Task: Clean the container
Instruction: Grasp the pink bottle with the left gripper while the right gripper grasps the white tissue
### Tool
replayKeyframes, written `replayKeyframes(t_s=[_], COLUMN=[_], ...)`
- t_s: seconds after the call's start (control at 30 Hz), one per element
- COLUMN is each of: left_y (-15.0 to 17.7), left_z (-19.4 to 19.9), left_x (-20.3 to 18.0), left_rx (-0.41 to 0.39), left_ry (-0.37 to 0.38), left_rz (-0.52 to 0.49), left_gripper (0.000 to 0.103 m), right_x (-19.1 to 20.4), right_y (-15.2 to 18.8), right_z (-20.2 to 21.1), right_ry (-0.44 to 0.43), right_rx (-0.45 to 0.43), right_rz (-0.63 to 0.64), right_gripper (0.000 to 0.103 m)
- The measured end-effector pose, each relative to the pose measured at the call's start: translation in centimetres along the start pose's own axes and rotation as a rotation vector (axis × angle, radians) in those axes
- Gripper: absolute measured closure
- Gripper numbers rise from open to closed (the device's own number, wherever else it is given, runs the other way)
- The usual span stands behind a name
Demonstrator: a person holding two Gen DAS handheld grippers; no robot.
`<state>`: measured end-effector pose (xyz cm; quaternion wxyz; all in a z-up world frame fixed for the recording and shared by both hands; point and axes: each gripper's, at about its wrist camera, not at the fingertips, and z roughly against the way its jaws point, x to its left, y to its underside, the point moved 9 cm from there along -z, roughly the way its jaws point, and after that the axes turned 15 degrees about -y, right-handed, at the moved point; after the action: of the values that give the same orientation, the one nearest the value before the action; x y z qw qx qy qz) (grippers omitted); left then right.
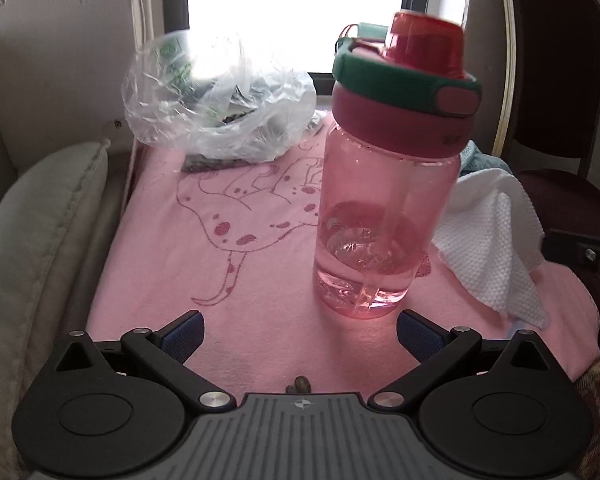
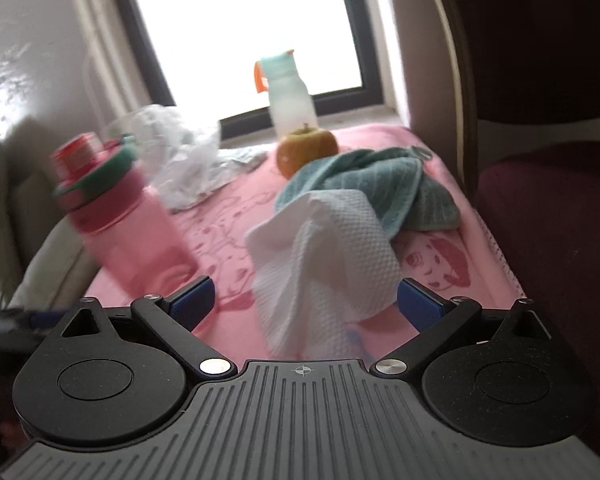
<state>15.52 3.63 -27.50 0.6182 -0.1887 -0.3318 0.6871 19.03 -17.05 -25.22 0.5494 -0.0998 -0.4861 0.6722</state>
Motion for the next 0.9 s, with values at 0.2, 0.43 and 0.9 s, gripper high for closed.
replayKeyframes(t_s=[0.2, 0.43, 0.9], left_y=[-0.4, -0.4, 1.0], left_z=[-0.4, -1.3, 1.3], left_x=[-1.5, -1.4, -1.8], left_rx=[-0.063, -0.051, -0.121], left_ry=[0.032, 0.051, 0.050], left_rz=[-0.105, -0.081, -0.112], left_gripper=[0.008, 0.014, 0.008], right_x=[-1.2, -1.8, -2.4], right_y=[-0.5, -2.0, 0.0], right_z=[-3.6, -6.1, -5.4], right_ry=[0.022, 0.053, 0.071], right_rx=[0.074, 0.082, 0.121], right_rz=[0.055, 0.129, 0.023], right_gripper=[0.011, 0.016, 0.084])
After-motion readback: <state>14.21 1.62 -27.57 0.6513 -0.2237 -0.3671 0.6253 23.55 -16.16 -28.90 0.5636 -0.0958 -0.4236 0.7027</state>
